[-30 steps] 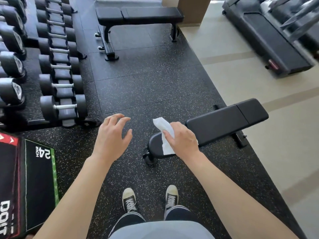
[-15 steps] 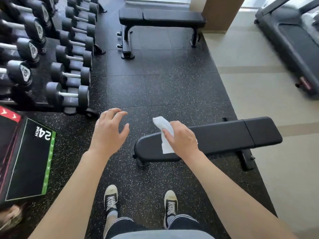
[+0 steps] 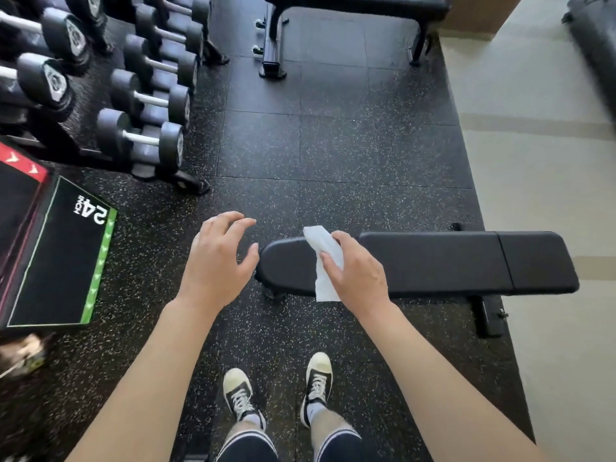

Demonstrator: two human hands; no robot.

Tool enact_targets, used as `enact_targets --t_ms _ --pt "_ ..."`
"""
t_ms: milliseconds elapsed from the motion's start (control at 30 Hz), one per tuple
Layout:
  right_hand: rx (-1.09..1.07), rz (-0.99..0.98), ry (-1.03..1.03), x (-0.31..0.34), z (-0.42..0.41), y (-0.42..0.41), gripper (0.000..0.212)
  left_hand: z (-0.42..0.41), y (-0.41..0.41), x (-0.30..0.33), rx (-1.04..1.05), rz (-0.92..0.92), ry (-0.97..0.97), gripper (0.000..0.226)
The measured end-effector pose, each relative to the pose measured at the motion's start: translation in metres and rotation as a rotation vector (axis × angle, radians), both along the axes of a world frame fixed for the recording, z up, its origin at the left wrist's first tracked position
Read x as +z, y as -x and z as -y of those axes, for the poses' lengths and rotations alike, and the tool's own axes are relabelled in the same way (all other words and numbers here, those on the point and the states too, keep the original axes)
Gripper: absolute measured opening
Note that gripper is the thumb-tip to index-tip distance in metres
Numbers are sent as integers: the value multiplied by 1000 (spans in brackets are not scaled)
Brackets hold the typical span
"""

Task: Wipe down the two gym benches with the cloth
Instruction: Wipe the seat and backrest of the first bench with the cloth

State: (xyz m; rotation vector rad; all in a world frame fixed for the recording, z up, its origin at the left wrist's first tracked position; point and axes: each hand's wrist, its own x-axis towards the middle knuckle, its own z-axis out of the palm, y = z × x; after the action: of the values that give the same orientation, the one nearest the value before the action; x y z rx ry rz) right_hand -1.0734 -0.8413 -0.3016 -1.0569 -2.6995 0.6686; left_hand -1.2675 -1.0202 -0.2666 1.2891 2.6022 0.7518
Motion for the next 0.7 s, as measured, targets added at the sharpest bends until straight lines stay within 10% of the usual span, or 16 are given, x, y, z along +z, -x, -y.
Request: enact_targets --t_ms 700 --pt "-22 -151 -160 -321 -12 102 36 -9 57 -383 -7 187 0 51"
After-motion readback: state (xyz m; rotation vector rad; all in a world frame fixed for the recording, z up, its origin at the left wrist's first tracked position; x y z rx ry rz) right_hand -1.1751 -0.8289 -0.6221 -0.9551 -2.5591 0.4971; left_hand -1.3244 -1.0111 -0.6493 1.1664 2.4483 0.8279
